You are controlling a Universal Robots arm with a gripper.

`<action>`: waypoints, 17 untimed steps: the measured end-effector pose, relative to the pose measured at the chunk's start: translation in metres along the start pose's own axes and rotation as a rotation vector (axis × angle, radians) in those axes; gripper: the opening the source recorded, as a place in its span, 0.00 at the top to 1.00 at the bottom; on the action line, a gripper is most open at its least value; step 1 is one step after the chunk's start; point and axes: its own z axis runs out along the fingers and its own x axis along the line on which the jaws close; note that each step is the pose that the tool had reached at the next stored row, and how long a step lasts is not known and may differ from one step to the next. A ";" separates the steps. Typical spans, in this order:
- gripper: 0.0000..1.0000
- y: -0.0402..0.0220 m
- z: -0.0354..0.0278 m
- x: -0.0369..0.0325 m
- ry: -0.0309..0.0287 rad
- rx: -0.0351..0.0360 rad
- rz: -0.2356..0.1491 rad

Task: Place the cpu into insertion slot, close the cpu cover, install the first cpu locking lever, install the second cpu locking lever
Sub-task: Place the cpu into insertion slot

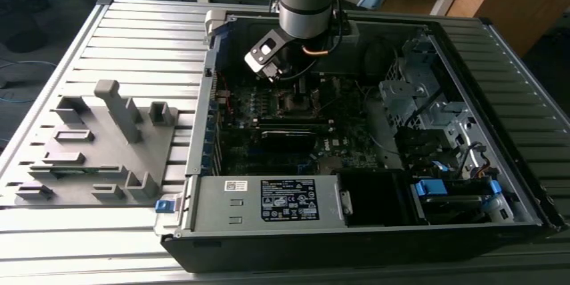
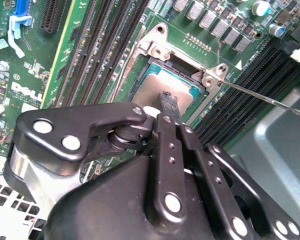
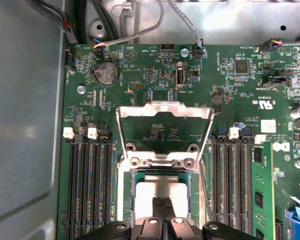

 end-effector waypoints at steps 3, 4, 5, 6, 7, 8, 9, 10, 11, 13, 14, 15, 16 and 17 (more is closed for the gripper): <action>0.89 0.0000 0.0000 0.0000 -0.0001 0.0000 0.000; 0.89 0.0000 0.0003 0.0000 -0.0001 0.0001 0.000; 0.89 -0.0001 0.0009 0.0000 -0.0002 0.0002 0.000; 0.89 -0.0001 0.0011 -0.0001 -0.0002 0.0002 0.000; 0.89 -0.0001 0.0011 -0.0001 -0.0003 0.0002 0.000; 0.89 -0.0001 0.0011 -0.0001 -0.0003 0.0002 0.000; 0.89 -0.0001 0.0012 -0.0001 -0.0001 0.0000 0.000; 0.89 -0.0001 0.0012 0.0000 -0.0001 0.0001 0.000; 0.89 -0.0001 0.0012 -0.0001 -0.0001 0.0001 0.000; 0.89 -0.0001 0.0013 0.0000 -0.0001 0.0000 0.000; 0.89 -0.0001 0.0014 0.0000 -0.0001 0.0001 0.000; 0.89 -0.0001 0.0019 0.0000 0.0003 -0.0002 0.000; 0.89 -0.0001 0.0022 0.0000 0.0003 -0.0002 0.000; 0.89 -0.0001 0.0023 -0.0001 -0.0001 0.0000 0.000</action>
